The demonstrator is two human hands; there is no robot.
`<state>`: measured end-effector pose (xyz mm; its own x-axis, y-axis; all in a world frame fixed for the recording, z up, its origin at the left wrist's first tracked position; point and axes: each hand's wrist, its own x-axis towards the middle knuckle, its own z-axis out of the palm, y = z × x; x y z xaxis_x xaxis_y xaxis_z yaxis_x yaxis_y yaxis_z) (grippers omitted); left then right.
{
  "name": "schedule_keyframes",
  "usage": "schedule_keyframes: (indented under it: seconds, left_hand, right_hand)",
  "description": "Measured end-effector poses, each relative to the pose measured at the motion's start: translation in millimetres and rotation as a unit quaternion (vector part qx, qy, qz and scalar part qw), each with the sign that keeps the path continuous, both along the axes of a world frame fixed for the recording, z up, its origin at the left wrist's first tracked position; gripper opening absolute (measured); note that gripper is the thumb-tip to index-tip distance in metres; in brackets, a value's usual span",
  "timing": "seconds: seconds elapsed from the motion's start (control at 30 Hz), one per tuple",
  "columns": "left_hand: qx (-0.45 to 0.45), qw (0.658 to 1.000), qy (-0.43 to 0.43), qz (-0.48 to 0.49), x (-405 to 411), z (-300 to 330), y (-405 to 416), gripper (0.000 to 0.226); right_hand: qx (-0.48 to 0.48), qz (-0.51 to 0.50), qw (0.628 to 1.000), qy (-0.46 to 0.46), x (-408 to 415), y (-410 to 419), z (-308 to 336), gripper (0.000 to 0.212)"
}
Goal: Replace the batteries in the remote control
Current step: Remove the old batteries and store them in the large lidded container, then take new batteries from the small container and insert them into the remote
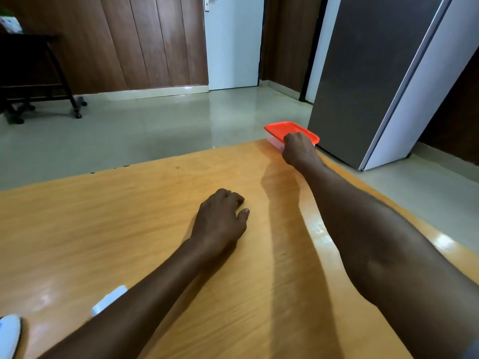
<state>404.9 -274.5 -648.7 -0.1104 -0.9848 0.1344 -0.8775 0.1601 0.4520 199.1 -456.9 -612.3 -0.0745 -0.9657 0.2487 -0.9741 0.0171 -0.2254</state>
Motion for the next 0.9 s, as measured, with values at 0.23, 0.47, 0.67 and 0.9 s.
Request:
schedule_keyframes:
  seconds: [0.23,0.47,0.67,0.9]
  left_hand:
    - [0.008,0.996,0.078,0.036,31.9,27.7,25.8,0.036]
    - [-0.033,0.991,0.08,0.1,121.5,63.7,109.0,0.031]
    - [-0.03,0.978,0.073,0.191,225.3,77.0,209.9,0.03]
    - [0.046,0.952,0.039,0.3,313.2,61.8,324.2,0.037]
  right_hand:
    - [-0.076,0.076,0.994,0.0,39.9,53.4,7.7,0.031]
    - [-0.034,0.273,0.96,-0.058,162.7,182.1,22.7,0.041]
    - [-0.017,0.392,0.915,-0.094,289.9,276.0,26.3,0.038]
    - [-0.006,0.471,0.881,-0.047,428.5,331.7,21.3,0.042]
